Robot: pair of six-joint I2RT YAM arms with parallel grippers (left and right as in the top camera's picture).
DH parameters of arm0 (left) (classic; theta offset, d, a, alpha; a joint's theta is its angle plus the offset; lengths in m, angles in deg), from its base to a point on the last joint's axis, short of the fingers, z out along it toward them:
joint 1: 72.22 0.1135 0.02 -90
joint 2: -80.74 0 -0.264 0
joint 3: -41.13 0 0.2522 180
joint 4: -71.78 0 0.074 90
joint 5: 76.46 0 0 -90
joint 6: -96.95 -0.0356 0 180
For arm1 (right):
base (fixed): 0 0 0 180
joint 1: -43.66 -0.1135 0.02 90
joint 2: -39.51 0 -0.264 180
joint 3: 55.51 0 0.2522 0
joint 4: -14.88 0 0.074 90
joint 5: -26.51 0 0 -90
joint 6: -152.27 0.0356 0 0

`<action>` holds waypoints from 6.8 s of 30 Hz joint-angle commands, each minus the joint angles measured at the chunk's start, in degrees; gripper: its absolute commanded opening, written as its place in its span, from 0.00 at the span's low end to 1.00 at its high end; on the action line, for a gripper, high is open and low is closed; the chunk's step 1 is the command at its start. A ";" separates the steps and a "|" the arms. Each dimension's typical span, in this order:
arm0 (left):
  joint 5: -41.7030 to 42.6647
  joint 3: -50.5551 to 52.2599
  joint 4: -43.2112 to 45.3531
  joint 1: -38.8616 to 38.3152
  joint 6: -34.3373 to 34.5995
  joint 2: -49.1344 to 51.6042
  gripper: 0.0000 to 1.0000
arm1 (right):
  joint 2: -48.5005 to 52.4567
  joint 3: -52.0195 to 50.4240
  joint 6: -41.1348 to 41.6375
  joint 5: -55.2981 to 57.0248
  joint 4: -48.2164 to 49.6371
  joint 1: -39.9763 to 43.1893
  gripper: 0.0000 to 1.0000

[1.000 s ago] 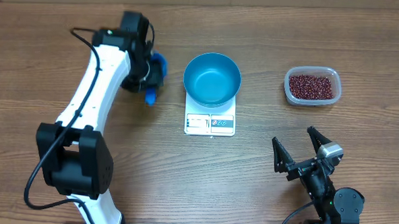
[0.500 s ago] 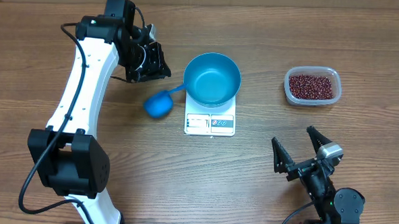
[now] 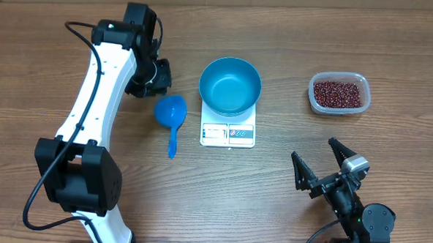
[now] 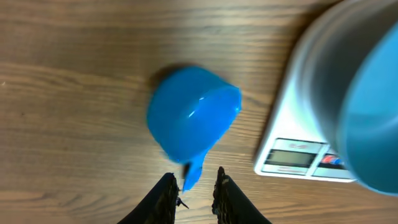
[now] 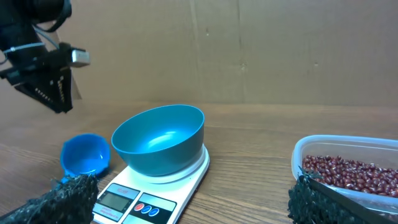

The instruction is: Scoop item into bowl and weigh 150g on scale

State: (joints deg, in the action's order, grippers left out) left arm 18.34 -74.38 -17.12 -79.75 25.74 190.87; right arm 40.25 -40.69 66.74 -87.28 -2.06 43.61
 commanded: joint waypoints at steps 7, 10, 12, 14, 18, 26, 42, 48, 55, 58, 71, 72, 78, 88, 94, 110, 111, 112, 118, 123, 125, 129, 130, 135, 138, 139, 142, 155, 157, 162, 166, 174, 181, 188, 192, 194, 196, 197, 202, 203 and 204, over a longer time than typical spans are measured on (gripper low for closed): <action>-2.38 11.43 3.61 -0.17 1.64 -1.49 0.22 | -0.46 -0.61 0.22 -0.28 0.17 -0.26 1.00; -2.47 12.55 4.26 -0.11 1.81 -1.49 0.26 | -0.46 -0.61 0.22 -0.31 0.11 -0.26 1.00; -2.47 12.76 4.74 0.00 2.05 -1.49 0.29 | -0.46 -0.61 0.22 -0.31 0.13 -0.26 1.00; -2.47 12.85 5.38 0.00 2.08 -1.49 0.30 | -0.46 -0.61 0.22 -0.28 0.11 -0.26 1.00; -2.45 13.29 5.68 -0.07 3.54 -1.49 0.32 | -0.46 -0.61 0.22 -0.31 0.13 -0.26 1.00; -2.40 16.61 4.74 -0.17 7.19 -1.49 0.55 | -0.46 -0.61 0.22 -0.31 0.11 -0.26 1.00; -1.79 25.88 18.53 -0.02 9.99 -1.49 0.55 | -0.46 -0.61 0.22 -0.31 0.11 -0.26 1.00; -4.09 25.86 18.71 0.57 9.44 -1.49 0.56 | -0.46 -0.61 0.22 -0.31 0.11 -0.26 1.00; -3.93 25.88 22.29 1.18 6.93 -1.49 0.56 | -0.46 -0.61 0.24 -0.31 0.11 -0.26 1.00; -3.89 26.18 22.73 1.11 6.99 -1.49 0.55 | -0.46 -0.61 0.22 -0.31 0.11 -0.26 1.00; -4.24 30.05 25.38 1.09 7.10 -1.49 0.41 | -0.46 -0.61 0.24 -0.31 0.11 -0.26 1.00; -4.39 30.08 25.64 1.09 7.10 -1.49 0.38 | -0.46 -0.61 0.24 -0.31 0.11 -0.26 1.00; -6.40 30.10 26.40 1.09 7.13 -1.49 0.31 | -0.46 -0.61 0.24 -0.31 0.11 -0.26 1.00; -6.97 30.10 29.14 1.09 6.88 -1.49 0.35 | -0.46 -0.61 0.24 -0.31 0.11 -0.26 1.00; -6.86 30.10 29.94 1.09 6.45 -1.49 0.29 | -0.46 -0.61 0.24 -0.31 0.11 -0.26 1.00; -2.32 26.73 27.56 1.18 5.57 -1.53 0.10 | -0.46 -0.61 0.24 -0.31 0.11 -0.26 1.00; -2.05 25.70 26.64 1.18 5.60 -1.51 0.09 | -0.46 -0.61 0.24 -0.31 0.11 -0.26 1.00; -1.79 24.50 25.55 1.18 5.57 -1.53 0.08 | -0.46 -0.61 0.22 -0.31 0.11 -0.26 1.00; -1.64 9.77 13.64 1.20 5.16 -1.79 0.07 | -0.46 -0.61 0.22 -0.31 0.11 -0.26 1.00; 3.37 0.44 7.93 1.27 3.65 -2.67 0.08 | -0.46 -0.61 0.26 -0.72 0.31 -0.26 1.00; 8.11 -2.38 6.62 1.51 3.45 -3.37 0.09 | -0.46 -0.61 0.24 -3.61 1.49 -0.26 1.00; 16.61 -4.57 6.43 2.36 3.50 -5.31 0.09 | -0.46 -0.37 0.26 -9.86 4.90 -0.26 1.00; 18.53 -4.59 6.82 2.62 3.54 -5.86 0.09 | -0.44 0.20 0.66 -9.79 4.55 -0.24 1.00; 26.69 -4.59 8.76 2.73 5.73 -6.67 0.09 | 1.62 8.41 3.45 -7.67 -2.54 -0.20 1.00; 31.82 -4.57 10.86 2.25 7.65 -6.64 0.09 | 6.91 17.97 2.97 -5.53 -9.44 -0.20 1.00; 33.29 -4.57 11.65 1.99 8.68 -6.64 0.09 | 9.68 21.92 2.56 -5.51 -12.00 -0.20 1.00; 36.79 -4.48 14.05 0.83 11.19 -6.64 0.09 | 18.16 32.46 2.58 -5.42 -18.97 -0.22 1.00; 49.62 -4.48 24.70 -7.23 27.08 -6.64 0.12 | 46.38 55.84 3.06 -30.91 -26.08 -0.22 1.00; 50.49 -4.48 26.34 -8.02 28.76 -6.64 0.09 | 48.72 55.84 4.44 -33.22 -25.66 -0.28 1.00; 50.75 -4.48 30.64 -9.97 32.00 -6.64 0.07 | 55.41 55.80 23.98 -33.40 -26.32 -0.26 1.00; 50.12 -4.48 32.50 -11.13 33.46 -6.64 0.05 | 60.65 55.80 27.02 -33.51 -25.38 -0.28 0.80; 46.47 -4.48 32.33 -13.46 37.99 -6.64 0.04 | 62.23 57.33 25.51 -21.79 -22.86 -6.21 0.70; 45.18 -4.48 32.06 -14.32 45.55 -6.64 0.04 | 62.25 62.99 25.51 -5.29 -26.84 -15.08 0.70; 45.13 -4.48 31.91 -16.59 50.69 -6.64 0.05 | 62.73 63.78 28.76 11.72 -23.02 -23.93 0.65; 44.89 -4.48 31.91 -17.44 50.66 -6.64 0.04 | 63.91 63.78 30.10 12.83 -20.96 -24.48 0.57; 43.71 -4.48 31.91 -17.53 50.66 -6.64 0.04 | 64.39 63.78 30.05 12.87 -19.71 -24.48 0.51; 42.64 -4.48 31.89 -17.57 50.64 -6.64 0.05 | 64.67 63.78 30.03 13.51 -18.23 -24.48 0.44; 42.60 -4.48 31.89 -17.57 50.66 -6.64 0.05 | 64.81 63.78 30.05 13.81 -17.84 -24.48 0.42; 42.84 -4.48 31.91 -17.59 51.12 -6.64 0.06 | 66.20 63.78 30.05 14.73 -16.61 -24.48 0.33; 42.82 -4.48 31.91 -17.59 51.12 -6.64 0.06 | 66.51 63.78 30.05 14.73 -16.72 -24.48 0.30; 42.77 -4.48 31.91 -17.59 51.15 -6.64 0.07 | 66.86 63.78 30.05 14.73 -16.83 -24.48 0.27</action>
State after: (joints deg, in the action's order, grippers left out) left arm 61.07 -77.62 14.77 -97.26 76.12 185.42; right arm 105.93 21.54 96.60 -74.36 -19.11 19.26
